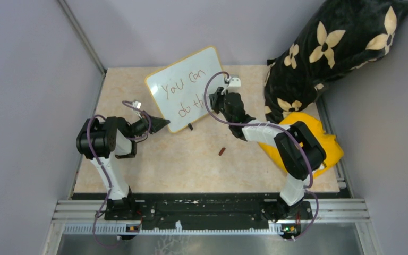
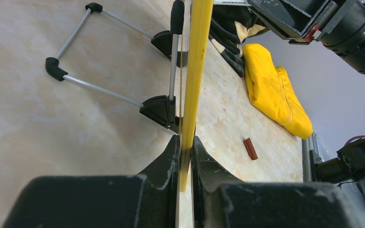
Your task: Write a sentence on the whiteboard
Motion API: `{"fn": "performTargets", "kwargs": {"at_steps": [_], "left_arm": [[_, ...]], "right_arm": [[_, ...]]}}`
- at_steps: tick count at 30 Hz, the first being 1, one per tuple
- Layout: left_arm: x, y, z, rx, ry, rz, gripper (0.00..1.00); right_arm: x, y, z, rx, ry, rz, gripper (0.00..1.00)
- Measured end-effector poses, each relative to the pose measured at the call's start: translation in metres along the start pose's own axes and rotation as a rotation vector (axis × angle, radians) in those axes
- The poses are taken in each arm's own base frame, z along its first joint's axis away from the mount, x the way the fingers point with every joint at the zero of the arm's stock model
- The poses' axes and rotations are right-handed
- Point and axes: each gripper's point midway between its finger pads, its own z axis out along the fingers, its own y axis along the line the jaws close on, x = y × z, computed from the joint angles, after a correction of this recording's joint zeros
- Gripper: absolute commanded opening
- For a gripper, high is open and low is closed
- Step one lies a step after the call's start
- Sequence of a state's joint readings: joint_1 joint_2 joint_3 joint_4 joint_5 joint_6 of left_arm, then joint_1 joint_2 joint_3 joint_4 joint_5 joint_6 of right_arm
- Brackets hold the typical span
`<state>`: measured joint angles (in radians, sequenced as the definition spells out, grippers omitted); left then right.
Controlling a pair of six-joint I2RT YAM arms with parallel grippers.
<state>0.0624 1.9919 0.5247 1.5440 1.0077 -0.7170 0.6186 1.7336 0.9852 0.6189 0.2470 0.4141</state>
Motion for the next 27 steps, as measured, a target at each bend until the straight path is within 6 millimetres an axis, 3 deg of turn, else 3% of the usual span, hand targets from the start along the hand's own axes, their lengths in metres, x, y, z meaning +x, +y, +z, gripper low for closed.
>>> {"fn": "performTargets", "kwargs": {"at_steps": [27], "left_arm": [[0.0, 0.0, 0.0, 0.0, 0.0, 0.0, 0.0]], "right_arm": [[0.009, -0.011, -0.009, 0.024, 0.019, 0.019, 0.0]]}}
